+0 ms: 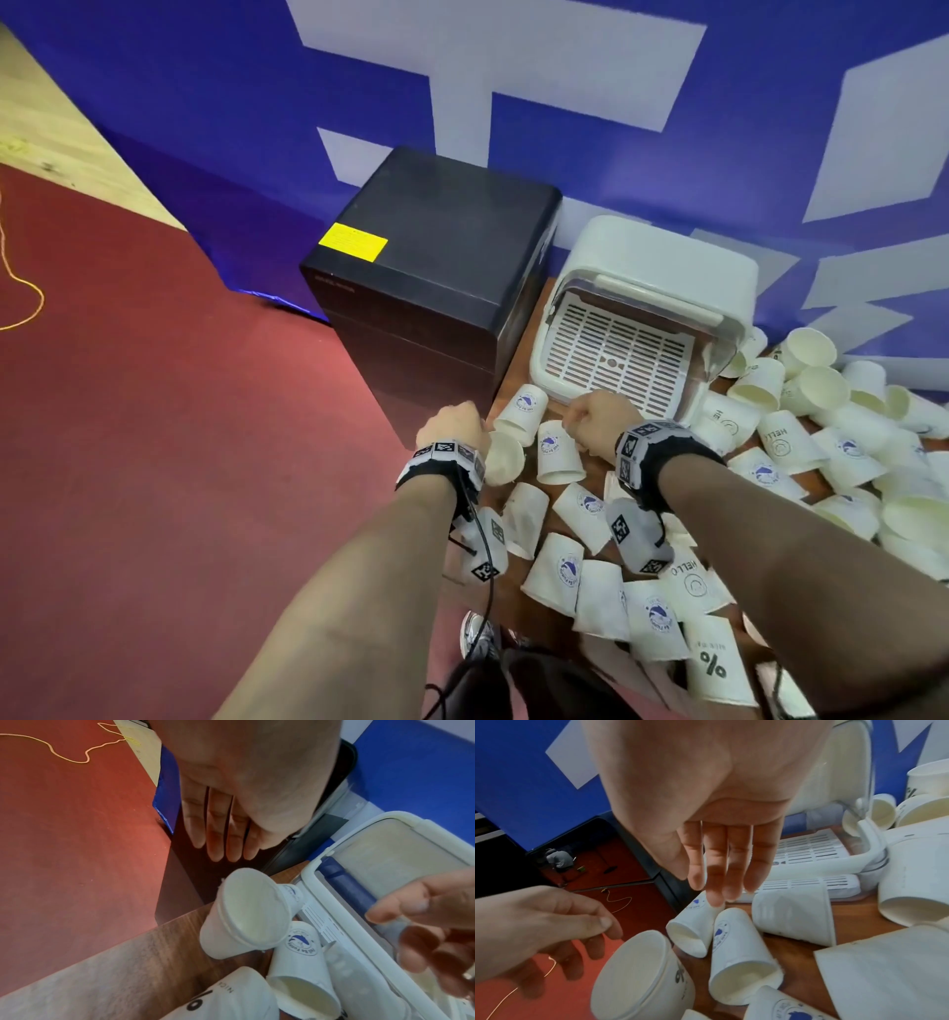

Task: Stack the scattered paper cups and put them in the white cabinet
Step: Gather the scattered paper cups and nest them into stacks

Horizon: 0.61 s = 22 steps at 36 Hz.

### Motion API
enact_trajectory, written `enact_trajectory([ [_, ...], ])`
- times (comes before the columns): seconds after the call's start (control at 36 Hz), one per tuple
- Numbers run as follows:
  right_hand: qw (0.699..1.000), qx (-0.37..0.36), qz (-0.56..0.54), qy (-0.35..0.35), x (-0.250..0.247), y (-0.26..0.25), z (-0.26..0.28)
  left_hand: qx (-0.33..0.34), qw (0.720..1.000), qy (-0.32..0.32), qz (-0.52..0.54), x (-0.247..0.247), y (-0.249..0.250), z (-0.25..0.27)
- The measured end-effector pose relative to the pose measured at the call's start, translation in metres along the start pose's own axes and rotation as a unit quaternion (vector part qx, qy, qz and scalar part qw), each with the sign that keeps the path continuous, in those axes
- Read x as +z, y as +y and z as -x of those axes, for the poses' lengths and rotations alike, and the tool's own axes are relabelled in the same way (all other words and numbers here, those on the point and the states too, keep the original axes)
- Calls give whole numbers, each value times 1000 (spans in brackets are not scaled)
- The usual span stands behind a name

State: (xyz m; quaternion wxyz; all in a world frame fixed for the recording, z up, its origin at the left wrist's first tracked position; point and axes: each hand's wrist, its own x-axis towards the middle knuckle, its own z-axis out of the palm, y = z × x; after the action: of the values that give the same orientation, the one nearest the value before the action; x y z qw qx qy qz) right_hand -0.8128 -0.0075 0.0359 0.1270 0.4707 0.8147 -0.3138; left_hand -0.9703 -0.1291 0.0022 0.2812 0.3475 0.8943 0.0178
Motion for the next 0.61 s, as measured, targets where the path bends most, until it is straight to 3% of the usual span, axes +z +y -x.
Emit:
enact_trajectory([
  [0.11, 1000, 18, 4, 2, -11, 19, 10, 26, 999, 13, -13, -6, 19, 3],
  [0.31, 998, 34, 48, -21, -13, 52, 10, 58, 998, -30, -25, -2, 48, -1],
  [0.61, 980, -87, 146, -107, 19, 50, -19, 17, 988, -135, -77, 28, 68, -35],
])
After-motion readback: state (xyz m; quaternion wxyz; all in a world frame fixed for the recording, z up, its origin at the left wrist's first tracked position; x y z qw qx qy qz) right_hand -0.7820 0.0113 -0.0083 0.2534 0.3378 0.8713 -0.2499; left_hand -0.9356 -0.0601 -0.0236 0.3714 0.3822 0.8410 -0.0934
